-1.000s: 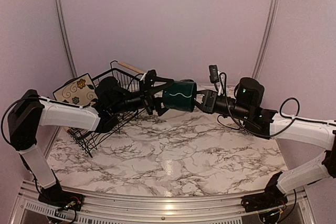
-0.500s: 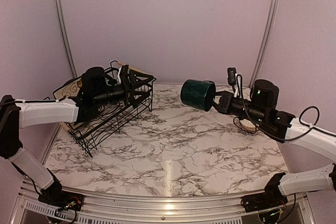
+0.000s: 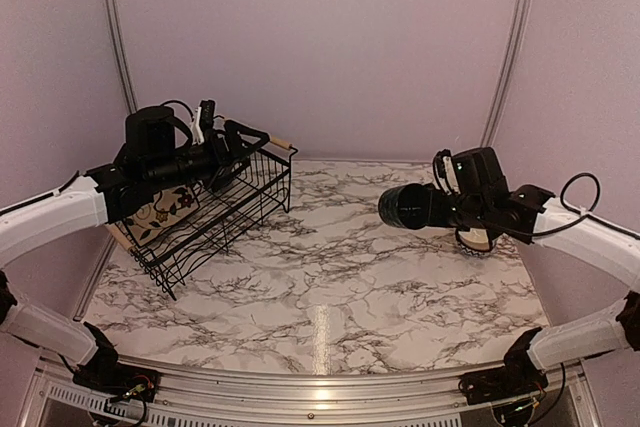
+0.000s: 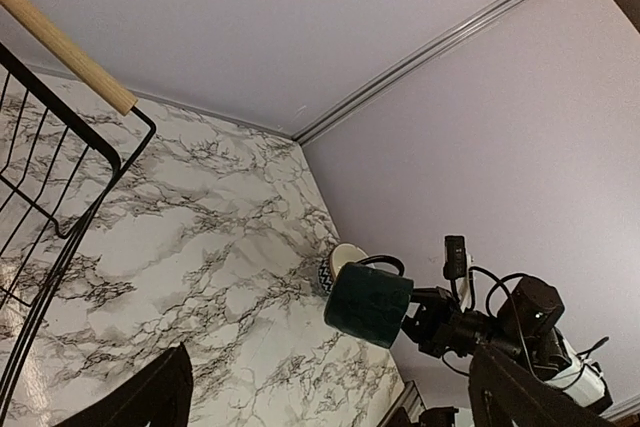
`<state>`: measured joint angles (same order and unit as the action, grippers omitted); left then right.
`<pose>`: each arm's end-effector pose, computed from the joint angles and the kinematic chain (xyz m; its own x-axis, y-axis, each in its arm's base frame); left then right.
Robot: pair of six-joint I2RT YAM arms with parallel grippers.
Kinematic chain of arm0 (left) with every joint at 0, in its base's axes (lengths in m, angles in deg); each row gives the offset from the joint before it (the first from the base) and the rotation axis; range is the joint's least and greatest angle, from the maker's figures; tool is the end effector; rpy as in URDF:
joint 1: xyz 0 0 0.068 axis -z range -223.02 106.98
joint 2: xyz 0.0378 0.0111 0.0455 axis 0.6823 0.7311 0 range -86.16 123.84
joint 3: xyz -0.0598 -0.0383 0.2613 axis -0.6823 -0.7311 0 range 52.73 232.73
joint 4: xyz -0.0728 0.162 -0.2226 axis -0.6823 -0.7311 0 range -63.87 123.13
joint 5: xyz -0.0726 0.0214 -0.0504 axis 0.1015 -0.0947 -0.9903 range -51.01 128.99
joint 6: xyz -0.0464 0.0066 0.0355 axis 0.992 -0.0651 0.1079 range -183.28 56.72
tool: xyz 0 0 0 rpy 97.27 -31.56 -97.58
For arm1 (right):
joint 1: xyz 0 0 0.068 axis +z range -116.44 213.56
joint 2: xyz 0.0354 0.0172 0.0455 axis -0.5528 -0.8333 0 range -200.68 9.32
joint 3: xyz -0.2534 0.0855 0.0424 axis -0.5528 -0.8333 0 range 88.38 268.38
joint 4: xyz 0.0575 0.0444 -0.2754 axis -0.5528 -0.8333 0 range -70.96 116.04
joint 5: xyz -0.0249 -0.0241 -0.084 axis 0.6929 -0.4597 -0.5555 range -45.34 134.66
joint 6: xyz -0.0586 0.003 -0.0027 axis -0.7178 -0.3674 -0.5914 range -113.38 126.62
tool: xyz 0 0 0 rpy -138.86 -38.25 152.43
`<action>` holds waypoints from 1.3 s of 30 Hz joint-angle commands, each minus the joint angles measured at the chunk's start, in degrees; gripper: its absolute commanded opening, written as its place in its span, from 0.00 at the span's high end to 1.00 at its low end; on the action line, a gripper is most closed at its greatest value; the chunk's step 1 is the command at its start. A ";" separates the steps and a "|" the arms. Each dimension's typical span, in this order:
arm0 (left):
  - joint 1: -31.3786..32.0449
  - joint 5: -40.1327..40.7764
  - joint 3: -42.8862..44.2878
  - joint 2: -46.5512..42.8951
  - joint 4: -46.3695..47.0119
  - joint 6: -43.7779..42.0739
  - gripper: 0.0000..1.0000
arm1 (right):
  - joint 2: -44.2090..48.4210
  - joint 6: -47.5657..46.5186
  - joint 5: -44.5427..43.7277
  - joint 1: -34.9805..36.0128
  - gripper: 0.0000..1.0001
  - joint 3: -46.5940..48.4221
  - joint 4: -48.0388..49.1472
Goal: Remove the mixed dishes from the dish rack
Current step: Place the cup at the center of the board.
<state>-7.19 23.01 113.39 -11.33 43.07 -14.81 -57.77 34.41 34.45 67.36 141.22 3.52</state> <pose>0.2707 -0.2100 0.3500 -0.6276 -0.4344 -0.6461 0.4760 0.4426 -0.7600 0.2428 0.1535 0.2772 -0.6403 0.1236 -0.7581 -0.1479 0.9486 0.2796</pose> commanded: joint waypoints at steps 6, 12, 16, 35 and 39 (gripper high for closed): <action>0.02 3.89 -2.41 -3.78 -5.13 -2.63 0.01 | -2.85 -4.54 0.00 -6.39 1.00 8.05 -6.75; 0.02 5.61 -2.53 -6.04 -7.25 -3.88 0.01 | -7.88 -8.01 6.60 -13.15 1.00 10.23 -11.17; 0.02 5.92 -2.80 -7.22 -7.97 -4.08 0.01 | -13.03 -10.80 4.42 -14.69 1.00 14.14 -16.48; 0.02 7.89 -3.37 -9.19 -9.85 -5.22 0.01 | -29.90 -11.53 -3.73 -16.20 1.00 20.71 -20.88; 0.02 7.81 -3.40 -9.17 -9.85 -5.30 0.01 | -30.63 -11.61 -5.12 -16.22 1.00 21.19 -20.46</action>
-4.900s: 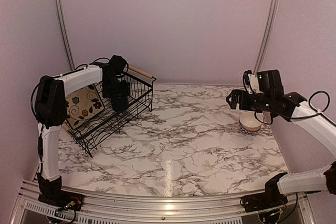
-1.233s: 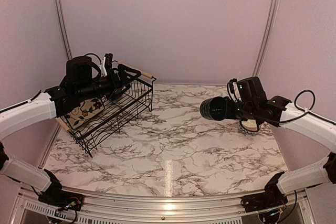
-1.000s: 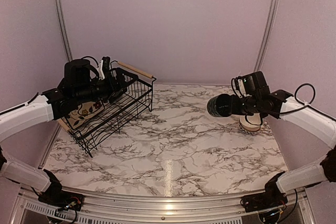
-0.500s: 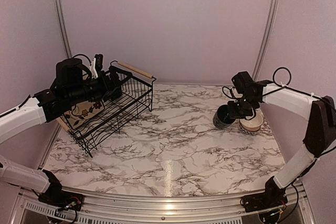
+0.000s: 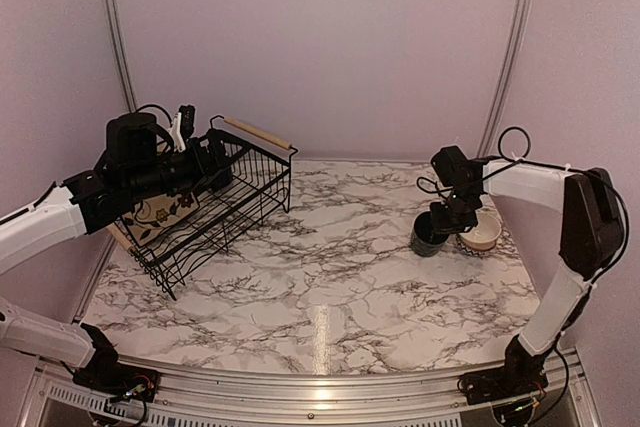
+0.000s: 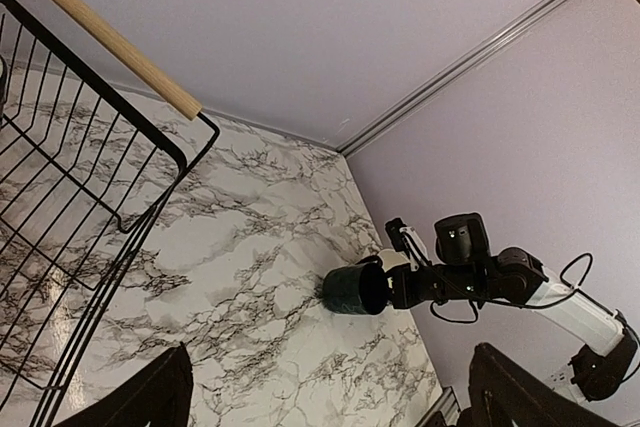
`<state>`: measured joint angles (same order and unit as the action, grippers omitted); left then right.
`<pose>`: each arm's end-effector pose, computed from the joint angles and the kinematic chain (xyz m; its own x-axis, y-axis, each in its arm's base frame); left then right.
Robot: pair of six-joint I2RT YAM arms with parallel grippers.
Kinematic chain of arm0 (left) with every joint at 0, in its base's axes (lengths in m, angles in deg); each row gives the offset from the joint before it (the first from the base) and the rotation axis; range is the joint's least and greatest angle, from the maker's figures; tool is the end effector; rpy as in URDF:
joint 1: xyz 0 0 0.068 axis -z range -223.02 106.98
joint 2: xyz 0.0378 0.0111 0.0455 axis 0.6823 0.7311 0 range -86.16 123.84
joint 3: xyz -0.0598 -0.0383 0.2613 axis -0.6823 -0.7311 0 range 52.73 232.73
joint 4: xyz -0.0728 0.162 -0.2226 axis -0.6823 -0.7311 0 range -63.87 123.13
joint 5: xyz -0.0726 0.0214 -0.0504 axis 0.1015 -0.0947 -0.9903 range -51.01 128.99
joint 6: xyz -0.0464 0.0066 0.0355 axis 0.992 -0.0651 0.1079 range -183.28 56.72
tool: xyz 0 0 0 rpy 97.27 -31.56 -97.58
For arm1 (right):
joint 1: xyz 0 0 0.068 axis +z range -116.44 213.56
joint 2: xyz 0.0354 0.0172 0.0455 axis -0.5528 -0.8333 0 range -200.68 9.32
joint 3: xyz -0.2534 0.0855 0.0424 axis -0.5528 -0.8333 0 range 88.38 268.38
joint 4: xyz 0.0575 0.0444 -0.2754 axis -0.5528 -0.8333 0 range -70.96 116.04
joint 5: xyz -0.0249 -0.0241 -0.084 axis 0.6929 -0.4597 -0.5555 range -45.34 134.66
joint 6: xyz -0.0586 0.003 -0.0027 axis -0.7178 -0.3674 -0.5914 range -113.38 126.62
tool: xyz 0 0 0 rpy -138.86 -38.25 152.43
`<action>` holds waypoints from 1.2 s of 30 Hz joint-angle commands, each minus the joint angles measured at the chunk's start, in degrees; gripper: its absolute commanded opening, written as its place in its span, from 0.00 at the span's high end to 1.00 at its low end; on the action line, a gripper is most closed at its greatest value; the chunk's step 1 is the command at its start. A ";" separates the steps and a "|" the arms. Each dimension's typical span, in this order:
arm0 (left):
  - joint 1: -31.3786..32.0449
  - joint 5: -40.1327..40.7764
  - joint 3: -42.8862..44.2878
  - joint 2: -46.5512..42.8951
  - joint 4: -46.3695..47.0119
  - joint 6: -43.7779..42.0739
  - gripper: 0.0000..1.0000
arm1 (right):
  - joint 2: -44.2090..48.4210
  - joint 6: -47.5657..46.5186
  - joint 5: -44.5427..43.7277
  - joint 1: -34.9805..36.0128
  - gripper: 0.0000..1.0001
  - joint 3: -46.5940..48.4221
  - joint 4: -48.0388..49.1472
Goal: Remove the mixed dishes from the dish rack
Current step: Place the cup at the center of the board.
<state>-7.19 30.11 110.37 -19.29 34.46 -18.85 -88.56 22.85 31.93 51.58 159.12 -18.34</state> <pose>0.2459 -0.1857 0.3544 -0.5712 -0.4405 -0.6925 0.4236 0.5645 -0.7085 0.3452 0.1025 0.1937 -0.9317 -0.0163 -0.3628 0.0263 0.9933 -0.1121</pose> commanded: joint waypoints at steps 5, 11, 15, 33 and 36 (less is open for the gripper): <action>0.02 0.97 -0.26 -1.28 -2.97 -1.44 0.01 | -0.01 -0.30 -3.69 -1.07 1.00 3.43 2.09; 0.02 0.52 -0.16 -0.71 -2.44 -1.40 0.01 | -0.73 -0.67 -3.20 -1.14 1.00 3.03 2.62; 0.02 0.36 -0.26 -0.44 -2.29 -1.36 0.01 | -0.88 -0.68 -3.84 -1.15 0.96 2.87 2.57; 0.02 0.36 0.10 -0.73 -3.18 -2.06 0.01 | 1.62 -1.43 -4.36 -1.10 0.62 5.04 -0.11; 0.03 0.52 0.18 -0.86 -3.44 -2.26 0.01 | 4.48 -2.16 -4.35 -1.08 0.57 4.36 -0.32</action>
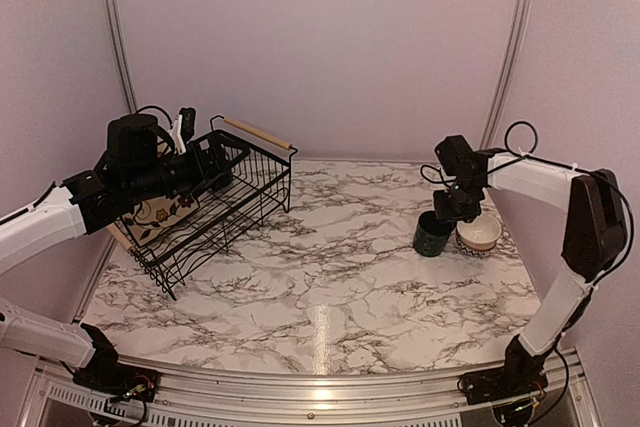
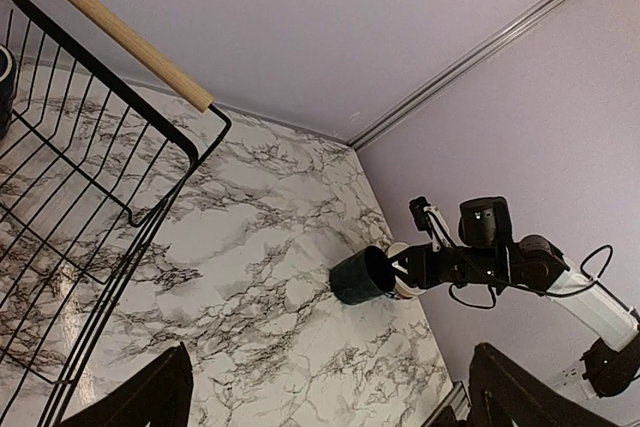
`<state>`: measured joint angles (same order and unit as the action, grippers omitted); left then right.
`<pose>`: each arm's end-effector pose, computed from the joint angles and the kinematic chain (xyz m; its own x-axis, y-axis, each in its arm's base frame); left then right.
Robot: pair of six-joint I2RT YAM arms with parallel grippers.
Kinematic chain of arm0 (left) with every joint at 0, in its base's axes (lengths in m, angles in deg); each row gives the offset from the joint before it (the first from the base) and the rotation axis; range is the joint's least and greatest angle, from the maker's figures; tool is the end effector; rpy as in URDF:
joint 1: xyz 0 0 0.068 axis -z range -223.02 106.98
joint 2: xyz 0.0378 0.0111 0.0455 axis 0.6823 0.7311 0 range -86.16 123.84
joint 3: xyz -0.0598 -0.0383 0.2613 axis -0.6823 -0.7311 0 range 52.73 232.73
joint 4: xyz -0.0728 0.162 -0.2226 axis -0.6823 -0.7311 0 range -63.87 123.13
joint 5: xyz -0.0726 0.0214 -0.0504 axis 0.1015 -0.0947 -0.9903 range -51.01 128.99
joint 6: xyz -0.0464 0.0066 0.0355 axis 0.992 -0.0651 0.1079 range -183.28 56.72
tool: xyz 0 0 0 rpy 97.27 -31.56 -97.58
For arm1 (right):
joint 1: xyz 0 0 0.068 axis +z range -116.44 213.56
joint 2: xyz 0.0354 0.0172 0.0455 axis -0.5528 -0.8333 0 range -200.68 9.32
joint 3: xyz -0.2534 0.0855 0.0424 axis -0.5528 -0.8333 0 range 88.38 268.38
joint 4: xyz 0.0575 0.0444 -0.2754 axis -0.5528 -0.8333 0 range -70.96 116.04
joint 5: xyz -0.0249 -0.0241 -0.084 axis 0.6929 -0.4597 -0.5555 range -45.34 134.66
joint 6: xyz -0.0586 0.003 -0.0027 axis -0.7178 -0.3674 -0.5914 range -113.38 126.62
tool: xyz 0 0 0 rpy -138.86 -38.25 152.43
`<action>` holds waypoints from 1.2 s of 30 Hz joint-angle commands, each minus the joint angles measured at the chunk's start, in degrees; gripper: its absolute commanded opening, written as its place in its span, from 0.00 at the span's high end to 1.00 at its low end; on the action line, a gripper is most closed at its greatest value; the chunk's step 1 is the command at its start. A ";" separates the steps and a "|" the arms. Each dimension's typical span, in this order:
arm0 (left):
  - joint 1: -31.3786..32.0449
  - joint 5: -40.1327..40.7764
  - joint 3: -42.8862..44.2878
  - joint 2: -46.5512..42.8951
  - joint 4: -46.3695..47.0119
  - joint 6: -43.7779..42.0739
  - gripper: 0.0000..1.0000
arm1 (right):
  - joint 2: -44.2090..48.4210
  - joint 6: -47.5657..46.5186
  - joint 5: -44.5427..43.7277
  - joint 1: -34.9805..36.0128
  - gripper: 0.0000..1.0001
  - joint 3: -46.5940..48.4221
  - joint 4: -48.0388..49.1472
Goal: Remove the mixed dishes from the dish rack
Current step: Place the cup at the center of the board, then grab the cup from the dish rack.
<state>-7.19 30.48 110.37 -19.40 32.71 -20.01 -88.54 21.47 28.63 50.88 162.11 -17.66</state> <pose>0.2453 -0.1849 0.3514 -0.5758 -0.4203 -0.7013 0.4156 0.5882 -0.6937 0.3566 0.0989 0.2110 -0.9024 -0.0233 -0.4303 0.0463 0.9875 -0.1505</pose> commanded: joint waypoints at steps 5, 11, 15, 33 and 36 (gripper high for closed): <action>0.02 3.03 2.71 0.00 -5.66 -4.40 0.01 | 13.74 -2.64 4.45 0.31 0.47 -3.92 3.91; -0.06 13.13 14.81 7.01 -22.96 -12.71 0.01 | 21.81 -2.59 8.25 0.42 0.41 -9.48 7.10; -0.71 20.83 21.93 13.62 -32.43 -16.19 0.01 | 23.97 -2.55 8.89 0.37 0.41 -9.93 6.67; -10.47 27.74 45.93 44.56 -38.87 -21.74 0.09 | 30.46 -2.20 13.52 0.48 0.33 -11.07 6.70; -10.72 30.47 49.99 49.77 -39.13 -23.48 0.13 | 31.47 -2.94 13.70 0.51 0.26 -11.61 7.61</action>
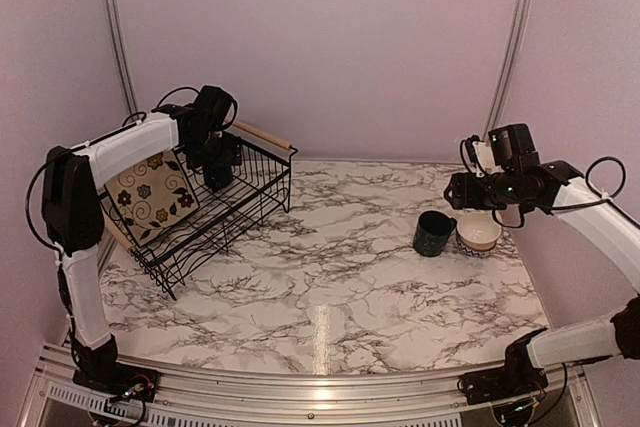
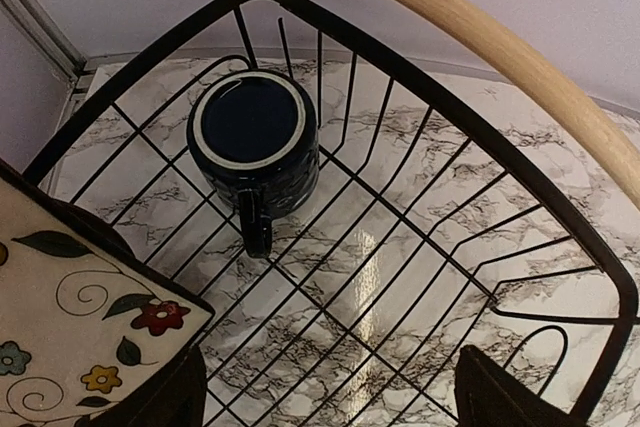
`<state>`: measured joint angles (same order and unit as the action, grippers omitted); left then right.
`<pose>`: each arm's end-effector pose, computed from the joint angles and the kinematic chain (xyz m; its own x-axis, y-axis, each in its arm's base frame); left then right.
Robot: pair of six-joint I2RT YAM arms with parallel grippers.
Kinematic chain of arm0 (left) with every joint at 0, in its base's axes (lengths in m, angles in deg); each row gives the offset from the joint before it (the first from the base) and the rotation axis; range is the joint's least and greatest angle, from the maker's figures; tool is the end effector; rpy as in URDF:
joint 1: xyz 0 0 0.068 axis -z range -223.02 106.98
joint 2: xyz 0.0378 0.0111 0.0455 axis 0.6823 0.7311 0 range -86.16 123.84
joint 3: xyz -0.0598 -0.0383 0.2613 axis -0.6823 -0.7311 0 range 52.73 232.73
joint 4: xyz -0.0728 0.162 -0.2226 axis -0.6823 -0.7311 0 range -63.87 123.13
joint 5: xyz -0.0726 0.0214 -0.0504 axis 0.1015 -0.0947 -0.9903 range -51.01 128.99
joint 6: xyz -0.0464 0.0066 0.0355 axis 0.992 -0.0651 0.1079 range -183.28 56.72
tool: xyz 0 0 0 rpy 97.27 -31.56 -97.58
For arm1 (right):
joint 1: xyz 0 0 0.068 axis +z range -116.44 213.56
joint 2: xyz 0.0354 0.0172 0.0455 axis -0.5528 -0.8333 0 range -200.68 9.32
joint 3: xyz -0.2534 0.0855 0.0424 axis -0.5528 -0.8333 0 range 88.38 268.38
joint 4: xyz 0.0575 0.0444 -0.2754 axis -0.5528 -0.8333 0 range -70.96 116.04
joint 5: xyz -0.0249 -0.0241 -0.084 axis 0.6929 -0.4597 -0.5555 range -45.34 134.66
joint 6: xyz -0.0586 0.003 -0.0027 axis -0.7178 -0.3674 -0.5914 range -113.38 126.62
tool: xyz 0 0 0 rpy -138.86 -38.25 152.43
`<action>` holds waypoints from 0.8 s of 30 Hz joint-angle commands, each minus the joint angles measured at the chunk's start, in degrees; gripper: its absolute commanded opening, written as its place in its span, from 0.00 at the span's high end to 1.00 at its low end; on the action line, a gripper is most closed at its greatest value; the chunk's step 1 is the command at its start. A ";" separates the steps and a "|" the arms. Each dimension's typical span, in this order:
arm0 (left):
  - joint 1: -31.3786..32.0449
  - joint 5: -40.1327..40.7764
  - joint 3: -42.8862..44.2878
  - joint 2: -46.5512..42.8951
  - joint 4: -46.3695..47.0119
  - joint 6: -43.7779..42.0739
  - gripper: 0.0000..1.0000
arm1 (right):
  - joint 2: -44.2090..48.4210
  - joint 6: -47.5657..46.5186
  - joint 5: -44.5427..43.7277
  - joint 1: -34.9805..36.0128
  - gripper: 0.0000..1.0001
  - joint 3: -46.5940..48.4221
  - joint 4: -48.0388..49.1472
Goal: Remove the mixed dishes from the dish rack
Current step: Grab the cup from the dish rack.
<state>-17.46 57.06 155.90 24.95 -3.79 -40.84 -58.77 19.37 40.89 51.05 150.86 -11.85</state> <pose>0.4306 -0.1913 0.2993 -0.6690 -0.0822 -0.7387 -0.0470 0.9966 -0.0682 0.2689 0.0818 0.3097 -0.6965 0.0115 -0.7175 -0.1031 0.9879 0.1160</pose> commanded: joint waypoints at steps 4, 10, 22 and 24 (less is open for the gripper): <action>-1.31 6.68 9.13 11.11 -2.60 -4.27 0.15 | 2.21 -1.34 1.15 0.34 0.21 -0.46 2.08; -4.59 3.52 12.69 16.46 -2.37 -1.85 0.11 | 3.11 -1.07 1.41 0.29 0.14 -1.14 3.93; -6.73 -0.23 16.09 23.61 -1.61 -1.37 0.09 | 6.45 0.55 -0.26 0.10 0.01 -0.87 6.83; -6.92 -0.48 16.49 24.21 -1.31 -1.65 0.09 | 6.97 0.71 -1.26 0.08 0.01 -0.70 6.91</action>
<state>-24.06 57.89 170.30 47.40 -4.49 -42.28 -53.90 19.26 41.18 51.05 149.33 -6.88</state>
